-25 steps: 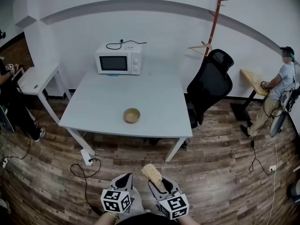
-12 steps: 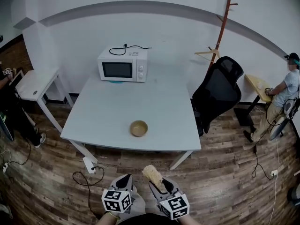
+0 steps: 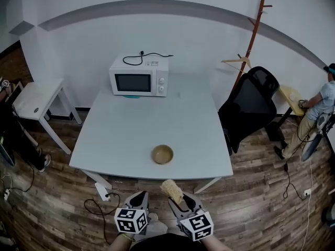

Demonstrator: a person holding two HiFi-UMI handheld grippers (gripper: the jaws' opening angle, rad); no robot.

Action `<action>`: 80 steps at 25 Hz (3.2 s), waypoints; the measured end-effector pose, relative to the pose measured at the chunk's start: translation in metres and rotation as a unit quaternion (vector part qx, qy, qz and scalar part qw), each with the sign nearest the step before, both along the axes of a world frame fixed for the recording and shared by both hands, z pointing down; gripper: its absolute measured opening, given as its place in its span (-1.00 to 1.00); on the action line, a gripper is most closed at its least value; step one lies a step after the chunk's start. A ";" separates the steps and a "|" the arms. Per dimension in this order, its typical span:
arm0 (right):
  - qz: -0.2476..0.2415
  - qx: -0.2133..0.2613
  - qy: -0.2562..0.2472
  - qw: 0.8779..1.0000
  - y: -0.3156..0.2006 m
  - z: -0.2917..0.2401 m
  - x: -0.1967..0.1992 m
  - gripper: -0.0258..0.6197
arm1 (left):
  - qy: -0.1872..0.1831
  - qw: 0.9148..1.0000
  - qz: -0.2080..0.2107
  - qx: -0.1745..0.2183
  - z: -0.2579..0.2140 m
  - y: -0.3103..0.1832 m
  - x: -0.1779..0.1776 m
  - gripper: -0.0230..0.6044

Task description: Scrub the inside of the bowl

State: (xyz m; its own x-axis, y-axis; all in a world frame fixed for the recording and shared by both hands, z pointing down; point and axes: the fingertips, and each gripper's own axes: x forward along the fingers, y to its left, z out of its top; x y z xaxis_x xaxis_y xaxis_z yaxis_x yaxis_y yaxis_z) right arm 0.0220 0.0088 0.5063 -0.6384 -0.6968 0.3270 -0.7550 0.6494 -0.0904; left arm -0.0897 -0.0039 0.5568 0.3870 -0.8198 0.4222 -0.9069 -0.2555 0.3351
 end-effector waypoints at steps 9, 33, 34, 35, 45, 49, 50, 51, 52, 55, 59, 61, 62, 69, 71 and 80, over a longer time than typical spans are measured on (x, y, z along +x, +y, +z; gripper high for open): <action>0.025 -0.001 0.004 1.000 -0.051 0.005 -0.023 -0.37 | 0.001 1.000 0.029 0.000 0.005 -0.062 -0.021 -0.87; 0.081 -0.031 0.016 0.996 -0.126 0.033 -0.018 -0.37 | -0.011 0.996 0.082 -0.034 0.040 -0.149 -0.028 -0.86; 0.078 -0.033 0.018 0.996 -0.131 0.035 -0.018 -0.37 | -0.012 0.996 0.082 -0.036 0.043 -0.153 -0.028 -0.86; 0.072 -0.034 0.020 0.997 -0.136 0.036 -0.019 -0.37 | -0.013 0.996 0.080 -0.038 0.046 -0.158 -0.028 -0.86; 0.038 -0.044 0.043 0.997 -0.196 0.044 -0.016 -0.37 | -0.010 0.992 0.092 -0.085 0.076 -0.198 -0.014 -0.86; 0.034 -0.053 0.047 0.997 -0.210 0.051 -0.016 -0.37 | -0.006 0.990 0.095 -0.104 0.088 -0.210 -0.011 -0.86; 0.034 -0.055 0.047 0.997 -0.213 0.053 -0.016 -0.37 | -0.002 0.990 0.096 -0.108 0.089 -0.213 -0.010 -0.86; 0.034 -0.058 0.047 0.997 -0.216 0.054 -0.015 -0.37 | 0.002 0.989 0.097 -0.111 0.091 -0.216 -0.009 -0.86; 0.034 -0.059 0.046 0.997 -0.218 0.056 -0.015 -0.37 | 0.007 0.989 0.099 -0.114 0.092 -0.218 -0.007 -0.86; 0.031 -0.064 0.048 0.996 -0.220 0.061 -0.014 -0.37 | 0.019 0.988 0.099 -0.120 0.097 -0.223 -0.002 -0.86; 0.030 -0.069 0.048 0.996 -0.224 0.065 -0.015 -0.37 | 0.028 0.986 0.096 -0.131 0.104 -0.231 0.000 -0.86; 0.029 -0.071 0.048 0.996 -0.224 0.066 -0.016 -0.37 | 0.035 0.985 0.100 -0.136 0.106 -0.234 0.004 -0.77; 0.029 -0.072 0.048 0.996 -0.224 0.067 -0.016 -0.37 | 0.038 0.984 0.102 -0.138 0.107 -0.235 0.005 -0.65; 0.032 -0.081 0.050 0.995 -0.222 0.075 -0.010 -0.37 | 0.027 0.983 0.104 -0.151 0.121 -0.242 0.008 -0.64; 0.034 -0.083 0.051 0.995 -0.221 0.077 -0.009 -0.37 | 0.029 0.982 0.105 -0.152 0.123 -0.243 0.009 -0.71; 0.031 -0.087 0.051 0.994 -0.218 0.080 -0.007 -0.37 | 0.007 0.987 0.094 -0.132 0.114 -0.246 0.006 -0.82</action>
